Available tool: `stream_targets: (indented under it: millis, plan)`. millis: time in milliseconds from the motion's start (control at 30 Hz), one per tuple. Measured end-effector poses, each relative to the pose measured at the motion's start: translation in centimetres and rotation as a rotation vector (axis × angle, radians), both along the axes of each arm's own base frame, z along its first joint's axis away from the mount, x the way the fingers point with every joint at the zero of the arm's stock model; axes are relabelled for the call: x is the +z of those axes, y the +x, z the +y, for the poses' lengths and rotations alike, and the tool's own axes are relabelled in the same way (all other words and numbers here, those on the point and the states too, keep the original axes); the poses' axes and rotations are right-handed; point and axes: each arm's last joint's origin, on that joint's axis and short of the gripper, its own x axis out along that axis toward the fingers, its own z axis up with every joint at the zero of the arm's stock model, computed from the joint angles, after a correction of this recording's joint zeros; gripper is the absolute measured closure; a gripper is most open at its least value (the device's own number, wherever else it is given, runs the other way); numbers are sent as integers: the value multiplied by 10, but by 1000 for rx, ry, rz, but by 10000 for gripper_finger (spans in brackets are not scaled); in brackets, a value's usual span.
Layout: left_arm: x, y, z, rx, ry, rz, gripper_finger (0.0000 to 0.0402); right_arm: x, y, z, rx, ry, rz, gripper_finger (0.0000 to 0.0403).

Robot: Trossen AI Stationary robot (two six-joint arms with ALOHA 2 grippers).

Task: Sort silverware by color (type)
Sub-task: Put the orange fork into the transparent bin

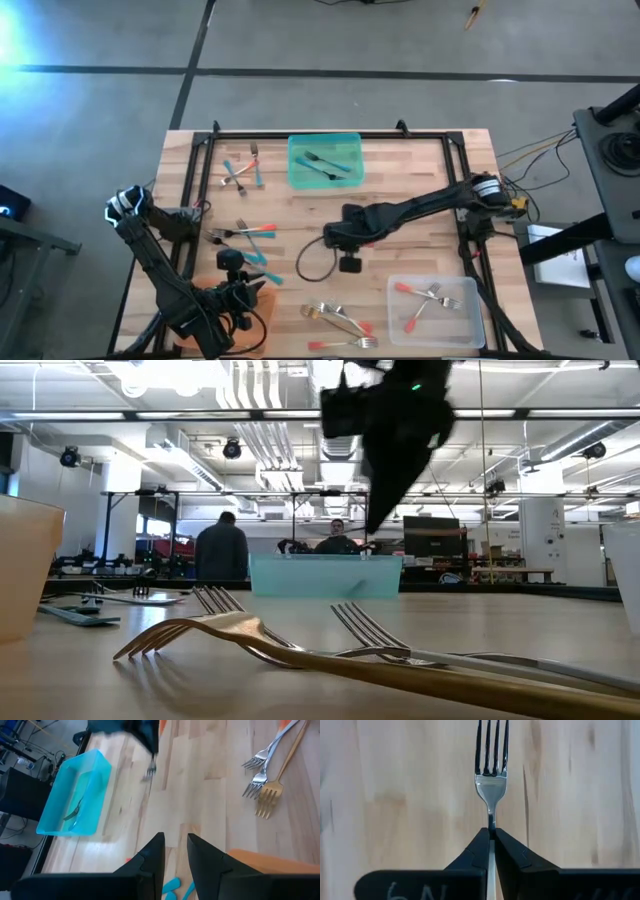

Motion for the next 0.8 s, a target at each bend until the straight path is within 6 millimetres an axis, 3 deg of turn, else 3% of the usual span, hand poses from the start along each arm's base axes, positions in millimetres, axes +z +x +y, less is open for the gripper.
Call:
stream_targets:
  millis: [267,500,800]
  plan:
    - [-7,-1,0,4,3,-3,336,49,-64,24,-124,68,1,393]
    - [-12,-2,1,4,19,-29,336,49,-123,61,-170,142,25,392]
    - [-11,-1,1,3,28,-58,336,13,-169,87,-330,158,132,391]
